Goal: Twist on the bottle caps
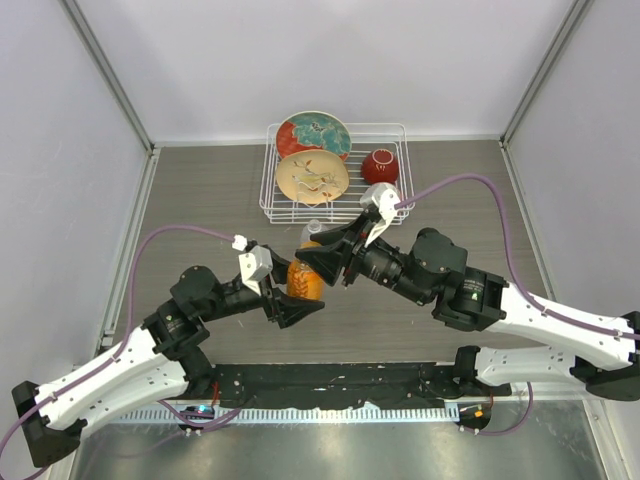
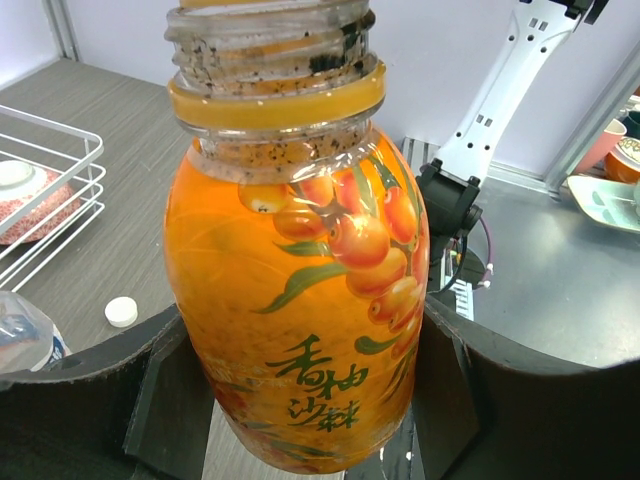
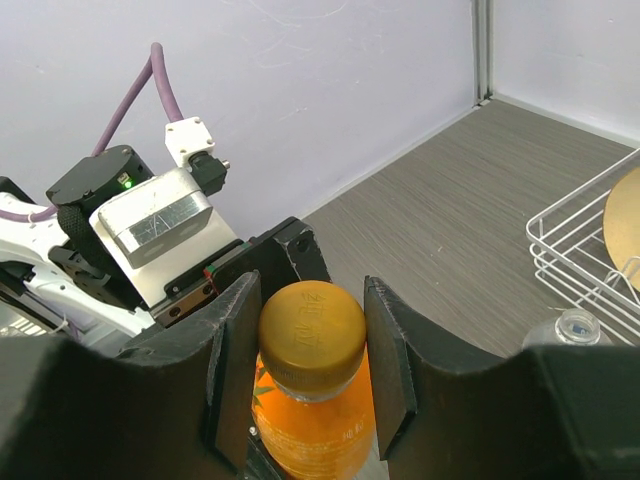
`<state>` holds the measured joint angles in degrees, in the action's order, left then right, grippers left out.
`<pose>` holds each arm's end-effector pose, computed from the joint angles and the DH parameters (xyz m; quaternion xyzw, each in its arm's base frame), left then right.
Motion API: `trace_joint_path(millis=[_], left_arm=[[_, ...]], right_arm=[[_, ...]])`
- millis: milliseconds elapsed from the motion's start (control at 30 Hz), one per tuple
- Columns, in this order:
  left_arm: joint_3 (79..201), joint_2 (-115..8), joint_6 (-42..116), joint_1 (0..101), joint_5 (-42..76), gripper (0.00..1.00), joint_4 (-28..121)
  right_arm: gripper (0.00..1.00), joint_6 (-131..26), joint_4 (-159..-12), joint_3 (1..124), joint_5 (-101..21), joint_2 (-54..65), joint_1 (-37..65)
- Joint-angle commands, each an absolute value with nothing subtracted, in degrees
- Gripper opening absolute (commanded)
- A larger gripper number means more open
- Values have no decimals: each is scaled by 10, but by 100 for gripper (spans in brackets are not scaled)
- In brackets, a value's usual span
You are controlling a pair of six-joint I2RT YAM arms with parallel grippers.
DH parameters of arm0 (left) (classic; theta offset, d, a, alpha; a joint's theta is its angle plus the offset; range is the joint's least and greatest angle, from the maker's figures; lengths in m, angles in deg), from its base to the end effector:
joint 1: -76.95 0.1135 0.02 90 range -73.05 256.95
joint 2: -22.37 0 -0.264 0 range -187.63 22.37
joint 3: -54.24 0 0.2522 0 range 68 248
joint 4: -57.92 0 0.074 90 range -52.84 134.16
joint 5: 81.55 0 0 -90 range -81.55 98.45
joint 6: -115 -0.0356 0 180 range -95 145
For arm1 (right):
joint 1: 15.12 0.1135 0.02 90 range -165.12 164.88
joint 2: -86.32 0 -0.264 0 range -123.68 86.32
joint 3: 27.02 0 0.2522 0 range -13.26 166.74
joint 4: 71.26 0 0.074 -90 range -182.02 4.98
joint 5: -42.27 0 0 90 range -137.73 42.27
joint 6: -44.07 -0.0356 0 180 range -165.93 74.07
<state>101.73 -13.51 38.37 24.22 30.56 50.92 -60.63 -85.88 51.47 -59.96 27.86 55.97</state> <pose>0.0861 -0.1353 0.3276 0.3568 0.5792 -0.5024 0.5337 0.0808 0.2125 0.4351 -0.2467 0.6270 0.4481 0.5876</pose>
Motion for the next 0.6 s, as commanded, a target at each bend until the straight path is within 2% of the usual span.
trace_joint_path(millis=[0,567], left_arm=[[1044,-125,387,245,307,0,549],[1046,-127,386,246,311,0,550]], right_arm=[[13,-596,-876,525,-614,289,562],[13,-607,-853,527,-590,264,562]])
